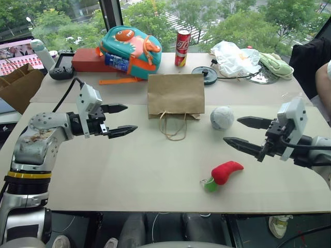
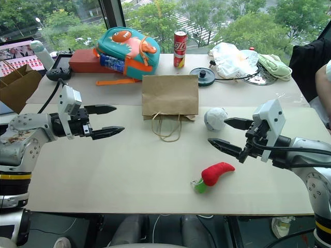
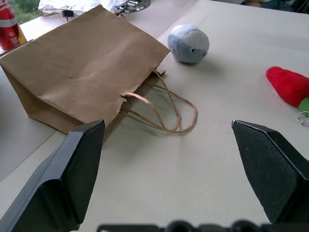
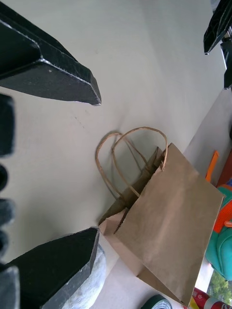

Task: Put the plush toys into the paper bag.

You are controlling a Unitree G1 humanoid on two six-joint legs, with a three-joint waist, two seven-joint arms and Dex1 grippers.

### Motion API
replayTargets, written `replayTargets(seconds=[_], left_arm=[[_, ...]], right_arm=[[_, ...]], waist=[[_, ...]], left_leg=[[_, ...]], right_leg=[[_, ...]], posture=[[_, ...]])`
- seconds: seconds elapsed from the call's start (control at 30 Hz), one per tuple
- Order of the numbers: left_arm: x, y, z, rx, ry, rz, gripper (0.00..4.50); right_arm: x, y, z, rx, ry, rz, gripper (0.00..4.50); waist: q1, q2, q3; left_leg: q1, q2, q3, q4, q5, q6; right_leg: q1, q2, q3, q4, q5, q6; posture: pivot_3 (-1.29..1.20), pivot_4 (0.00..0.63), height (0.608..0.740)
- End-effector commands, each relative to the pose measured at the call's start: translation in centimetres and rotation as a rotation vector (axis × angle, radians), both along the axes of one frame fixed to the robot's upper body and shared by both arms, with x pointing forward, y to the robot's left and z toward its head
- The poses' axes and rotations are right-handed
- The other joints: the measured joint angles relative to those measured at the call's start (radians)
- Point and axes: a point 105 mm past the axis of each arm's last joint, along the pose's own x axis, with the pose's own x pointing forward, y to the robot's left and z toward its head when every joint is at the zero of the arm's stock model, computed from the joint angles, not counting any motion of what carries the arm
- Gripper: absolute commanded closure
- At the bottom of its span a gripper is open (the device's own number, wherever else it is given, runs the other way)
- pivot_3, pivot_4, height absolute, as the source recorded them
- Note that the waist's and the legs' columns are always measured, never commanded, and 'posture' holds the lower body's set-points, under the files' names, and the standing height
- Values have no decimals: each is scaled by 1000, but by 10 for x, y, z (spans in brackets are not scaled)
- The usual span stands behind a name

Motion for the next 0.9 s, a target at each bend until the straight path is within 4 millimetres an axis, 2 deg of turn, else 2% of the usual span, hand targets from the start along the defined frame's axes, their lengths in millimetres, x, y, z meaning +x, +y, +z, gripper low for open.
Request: replayTargets(seconds=[0.03,0.17,0.27,0.37,0.47,0.57,0.7,0.9], left_arm=[[0,-6,7,34,-57,-36,0],[11,-9,-21,267,-169,-107,0],[31,-13,-35,434,-311,-134,0],[60,-30,-39,569,-540,-139,0],[77,-58,-38,572,-706,-144,0],[84,-75,-43,582,-800,-154,0],[90,-87,-56,625,-853,-158,0],[94,-103,-53,613,-943,-139,0]], right_arm=[[-4,8,10,12,-56,28,36],[-5,13,7,25,-49,31,36],[-4,13,7,32,-52,22,36],[-5,17,8,38,-55,21,36],[-7,19,8,45,-58,16,36],[-9,20,8,48,-62,4,36],[-13,20,9,52,-68,-19,36],[-18,20,8,64,-73,-48,36]], waist=[[0,0,0],[3,0,0],[7,0,0],[14,0,0],[21,0,0],[21,0,0],[18,0,0],[22,0,0]], left_leg=[[0,0,0,0,0,0],[0,0,0,0,0,0],[0,-1,0,1,0,0],[-1,-1,-1,2,0,0],[-2,-3,-3,3,0,0],[-3,-3,-4,3,-2,3],[-3,-3,-6,3,-3,5],[-4,-4,-8,5,-3,5]], right_leg=[[0,0,0,0,0,0],[1,0,0,0,0,0],[1,0,0,0,0,0],[2,0,0,-1,0,0],[4,0,0,-3,0,0],[5,0,0,-5,1,1],[5,0,0,-4,1,1],[6,0,0,-3,0,2]], posture=[[0,150,733],[0,150,733],[0,150,733],[0,150,733],[0,150,733],[0,150,733],[0,150,733],[0,150,733]])
